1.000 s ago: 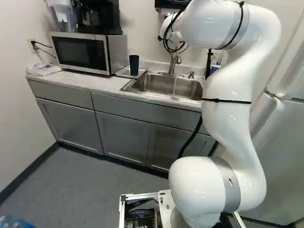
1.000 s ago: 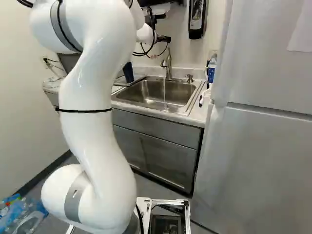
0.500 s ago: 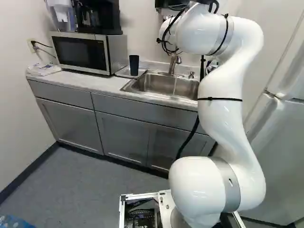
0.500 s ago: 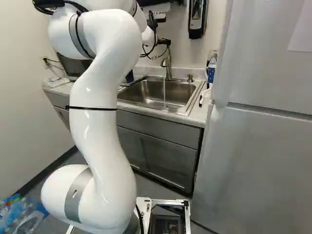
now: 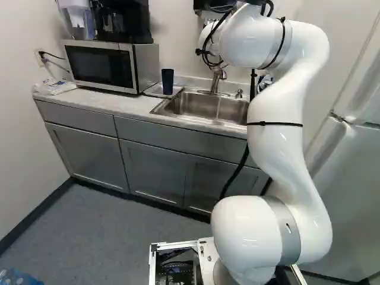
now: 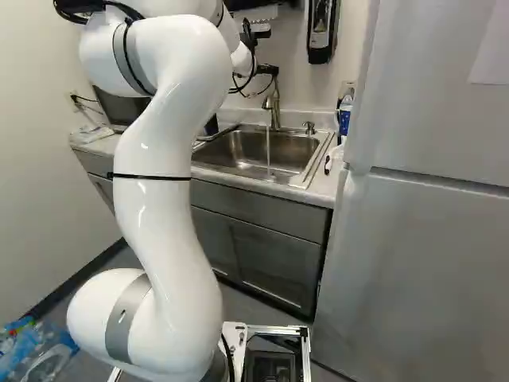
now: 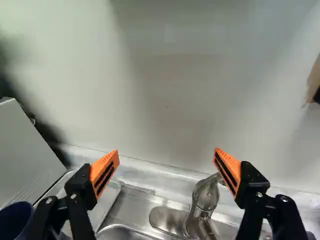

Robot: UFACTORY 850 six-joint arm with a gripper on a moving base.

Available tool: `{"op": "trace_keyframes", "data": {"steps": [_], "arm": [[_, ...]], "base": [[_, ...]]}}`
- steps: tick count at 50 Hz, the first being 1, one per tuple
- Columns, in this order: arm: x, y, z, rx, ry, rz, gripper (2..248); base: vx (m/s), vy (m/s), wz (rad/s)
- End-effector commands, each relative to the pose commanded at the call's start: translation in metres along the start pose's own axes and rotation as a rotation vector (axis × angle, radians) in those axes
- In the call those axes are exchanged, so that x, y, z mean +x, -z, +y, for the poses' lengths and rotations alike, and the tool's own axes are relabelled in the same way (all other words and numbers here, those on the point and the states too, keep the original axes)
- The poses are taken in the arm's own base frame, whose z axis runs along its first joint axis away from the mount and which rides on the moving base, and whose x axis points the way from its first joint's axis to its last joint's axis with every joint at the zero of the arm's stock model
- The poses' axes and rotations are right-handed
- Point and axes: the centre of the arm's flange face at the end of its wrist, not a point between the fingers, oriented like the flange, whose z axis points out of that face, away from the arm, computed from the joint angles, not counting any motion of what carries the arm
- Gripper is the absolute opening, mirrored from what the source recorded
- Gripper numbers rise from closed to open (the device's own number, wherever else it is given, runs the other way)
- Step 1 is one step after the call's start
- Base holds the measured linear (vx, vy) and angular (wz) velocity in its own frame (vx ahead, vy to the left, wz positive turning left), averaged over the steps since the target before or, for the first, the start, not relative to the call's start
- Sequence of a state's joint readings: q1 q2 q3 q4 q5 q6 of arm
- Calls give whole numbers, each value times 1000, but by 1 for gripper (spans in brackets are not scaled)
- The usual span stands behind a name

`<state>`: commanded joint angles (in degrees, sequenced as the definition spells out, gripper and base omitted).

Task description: Rinse the cup and place it in the tray

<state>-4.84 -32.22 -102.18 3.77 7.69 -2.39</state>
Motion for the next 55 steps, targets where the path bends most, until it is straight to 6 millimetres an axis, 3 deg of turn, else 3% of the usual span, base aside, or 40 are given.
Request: {"op": "trace_keyframes", "data": {"steps": [55], "arm": [[-5, 20, -4, 7, 1, -56, 247]], "base": [[0, 0, 0]]}}
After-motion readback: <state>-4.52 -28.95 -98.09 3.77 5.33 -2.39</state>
